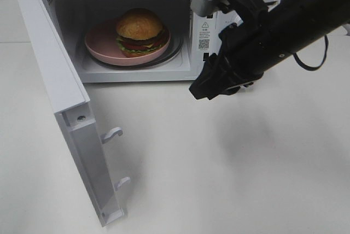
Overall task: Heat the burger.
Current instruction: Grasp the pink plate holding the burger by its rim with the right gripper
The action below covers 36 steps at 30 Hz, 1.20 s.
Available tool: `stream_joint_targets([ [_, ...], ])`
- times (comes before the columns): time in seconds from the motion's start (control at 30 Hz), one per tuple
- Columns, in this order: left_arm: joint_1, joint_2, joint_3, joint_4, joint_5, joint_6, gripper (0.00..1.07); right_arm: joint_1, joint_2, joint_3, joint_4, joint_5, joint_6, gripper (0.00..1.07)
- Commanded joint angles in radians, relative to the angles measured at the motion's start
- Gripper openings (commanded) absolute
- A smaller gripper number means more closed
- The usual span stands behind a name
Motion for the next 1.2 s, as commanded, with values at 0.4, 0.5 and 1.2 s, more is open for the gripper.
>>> stream_joint_targets([
  [0.4, 0.0, -0.017, 0.003, -0.009, -0.01, -0.004, 0.0, 0.178, 0.133, -0.168, -0.285, -0.128, -0.059, 0.32],
  [0.5, 0.0, -0.017, 0.003, -0.009, -0.01, -0.004, 0.0, 0.21, 0.163, -0.195, -0.357, -0.146, -0.057, 0.32],
  [1.2, 0.0, -0.017, 0.003, -0.009, -0.01, -0.004, 0.0, 0.323, 0.33, -0.38, -0.68, -0.196, -0.052, 0.63],
])
